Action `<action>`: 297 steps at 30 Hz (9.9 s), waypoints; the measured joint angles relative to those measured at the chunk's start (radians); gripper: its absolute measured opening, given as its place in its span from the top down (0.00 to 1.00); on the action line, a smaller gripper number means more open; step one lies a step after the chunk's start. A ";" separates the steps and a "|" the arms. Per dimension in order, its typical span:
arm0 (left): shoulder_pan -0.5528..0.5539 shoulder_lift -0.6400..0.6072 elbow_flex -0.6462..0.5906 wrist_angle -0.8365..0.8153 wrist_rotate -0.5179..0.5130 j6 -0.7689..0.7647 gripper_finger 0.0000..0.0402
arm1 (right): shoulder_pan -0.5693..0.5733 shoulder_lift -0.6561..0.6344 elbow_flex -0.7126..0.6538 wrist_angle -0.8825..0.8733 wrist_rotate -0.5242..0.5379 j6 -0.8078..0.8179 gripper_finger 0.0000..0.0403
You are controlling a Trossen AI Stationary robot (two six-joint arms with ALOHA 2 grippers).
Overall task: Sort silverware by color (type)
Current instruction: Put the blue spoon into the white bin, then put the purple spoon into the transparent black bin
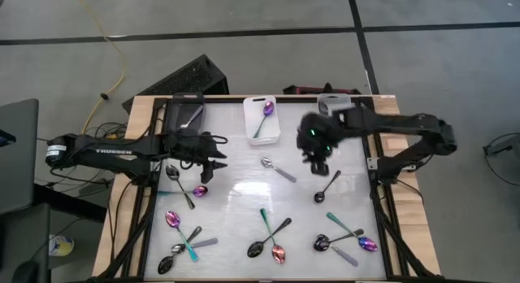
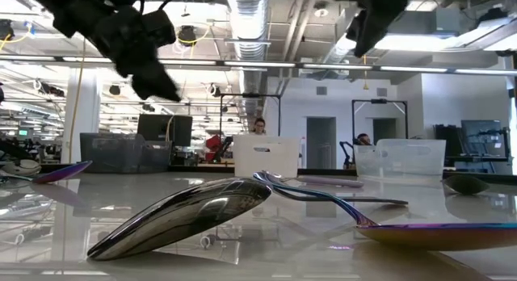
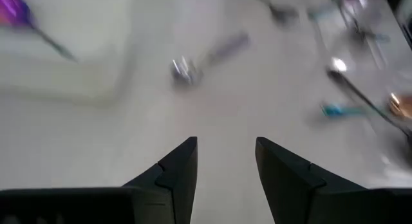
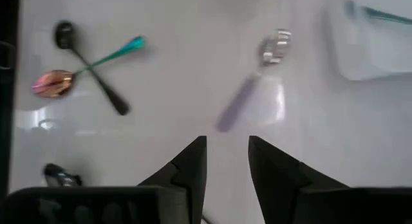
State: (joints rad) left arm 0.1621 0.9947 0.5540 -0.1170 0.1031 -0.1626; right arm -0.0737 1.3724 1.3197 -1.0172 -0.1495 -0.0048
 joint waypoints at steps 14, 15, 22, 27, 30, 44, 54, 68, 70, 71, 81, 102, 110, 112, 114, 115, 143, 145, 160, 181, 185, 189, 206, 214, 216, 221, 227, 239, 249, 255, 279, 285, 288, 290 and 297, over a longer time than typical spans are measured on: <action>-0.149 0.000 0.190 -0.657 -0.016 -0.216 0.65 | 0.376 -0.110 -0.303 0.298 0.219 0.216 0.66; -0.158 0.000 0.195 -0.676 -0.004 -0.217 0.65 | 0.392 -0.110 -0.311 0.301 0.226 0.228 0.66; -0.225 0.001 0.196 -0.795 0.046 -0.257 0.65 | 0.467 -0.109 -0.343 0.311 0.256 0.270 0.66; -0.285 0.021 0.157 -0.773 0.040 -0.325 0.65 | 0.503 -0.109 -0.343 0.329 0.321 0.259 0.66; -0.317 0.051 0.118 -0.732 0.043 -0.350 0.65 | 0.513 -0.108 -0.343 0.329 0.346 0.248 0.66; -0.332 0.282 0.110 -0.734 0.038 -0.299 0.65 | 0.505 -0.108 -0.343 0.327 0.358 0.206 0.66; -0.332 0.415 0.110 -0.731 0.024 -0.264 0.65 | 0.503 -0.108 -0.343 0.328 0.358 0.206 0.66; -0.330 0.419 0.131 -0.709 -0.005 -0.226 0.65 | 0.503 -0.108 -0.343 0.334 0.360 0.206 0.66; -0.330 0.419 0.135 -0.709 -0.014 -0.226 0.65 | 0.503 -0.108 -0.343 0.334 0.360 0.206 0.66; -0.330 0.419 0.136 -0.710 -0.012 -0.226 0.65 | 0.503 -0.108 -0.343 0.335 0.361 0.206 0.66; -0.329 0.419 0.137 -0.811 0.004 -0.277 0.65 | 0.503 -0.108 -0.343 0.338 0.361 0.206 0.66; -0.332 0.415 0.068 -0.783 0.006 -0.354 0.69 | 0.503 -0.108 -0.343 0.345 0.360 0.188 0.66; -0.332 0.415 0.065 -0.757 -0.030 -0.380 0.96 | 0.505 -0.108 -0.343 0.344 0.359 0.221 0.66; -0.332 0.415 0.066 -0.757 -0.026 -0.389 0.98 | 0.508 -0.108 -0.343 0.338 0.358 0.242 0.66; -0.338 0.417 0.076 -0.776 -0.026 -0.386 0.98 | 0.517 -0.108 -0.343 0.329 0.358 0.248 0.66; -0.342 0.421 0.087 -0.790 -0.031 -0.378 0.98 | 0.522 -0.108 -0.343 0.325 0.358 0.248 0.66; 0.232 0.686 1.120 -0.763 -0.054 -0.270 1.00 | 0.596 -0.108 -0.343 0.320 0.467 0.258 0.66; 0.277 0.775 1.183 -0.752 0.018 -0.281 1.00 | 0.591 -0.108 -0.343 0.320 0.467 0.238 0.66; 0.423 1.280 1.707 -1.010 0.152 -0.277 1.00 | 0.578 -0.108 -0.343 0.266 0.465 0.232 0.66; 0.400 1.317 1.697 -1.041 0.049 -0.303 0.90 | 0.582 -0.108 -0.343 0.270 0.463 0.180 0.66; 0.400 1.317 1.697 -1.044 0.045 -0.312 0.82 | 0.582 -0.108 -0.343 0.270 0.463 0.181 0.66; 0.400 1.316 1.697 -1.026 0.044 -0.317 0.75 | 0.583 -0.108 -0.343 0.270 0.464 0.184 0.66; 0.291 1.074 1.765 -1.078 -0.115 0.077 0.70 | 0.582 -0.108 -0.343 0.312 0.464 0.179 0.66; 0.144 0.935 1.701 -1.224 -0.226 0.129 0.70 | 0.575 -0.108 -0.343 0.387 0.464 0.156 0.66; 0.110 0.867 1.599 -1.214 -0.281 0.126 0.70 | 0.565 -0.108 -0.343 0.423 0.464 0.132 0.66; 0.063 0.575 1.161 -0.987 -0.313 0.088 0.70 | 0.509 -0.075 -0.342 0.578 0.464 0.142 0.66; -0.005 0.203 0.501 -0.270 -0.072 0.101 0.70 | 0.355 0.074 -0.342 0.736 0.462 0.085 0.66; -0.023 -0.135 -0.044 0.261 -0.103 0.249 0.70 | 0.000 0.356 -0.222 0.726 0.270 0.292 0.61; -0.009 -0.135 -0.053 0.238 -0.216 0.356 0.70 | -0.041 0.484 -0.046 0.507 0.247 0.295 0.41; 0.107 -0.110 -0.053 0.166 -0.406 0.209 0.70 | -0.037 0.487 -0.007 0.448 0.249 0.234 0.41; 0.431 0.100 -0.053 0.135 -0.063 -0.035 0.70 | -0.046 0.492 -0.122 0.536 0.259 0.240 0.42; 0.428 0.051 -0.053 0.132 -0.064 -0.034 0.70 | -0.010 0.492 -0.171 0.600 0.256 0.267 0.42; 0.428 0.019 -0.053 0.132 -0.064 -0.034 0.70 | 0.005 0.492 -0.171 0.600 0.257 0.269 0.42; 0.428 0.003 -0.053 0.131 -0.063 -0.029 0.70 | 0.008 0.492 -0.171 0.603 0.257 0.269 0.42; 0.420 -0.010 -0.053 0.102 -0.065 -0.017 0.70 | 0.012 0.537 -0.180 0.610 0.262 0.311 0.43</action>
State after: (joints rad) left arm 0.5825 0.9852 0.5014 -0.0151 0.0380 -0.1795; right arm -0.0619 1.9095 1.1401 -0.4067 0.1128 0.3061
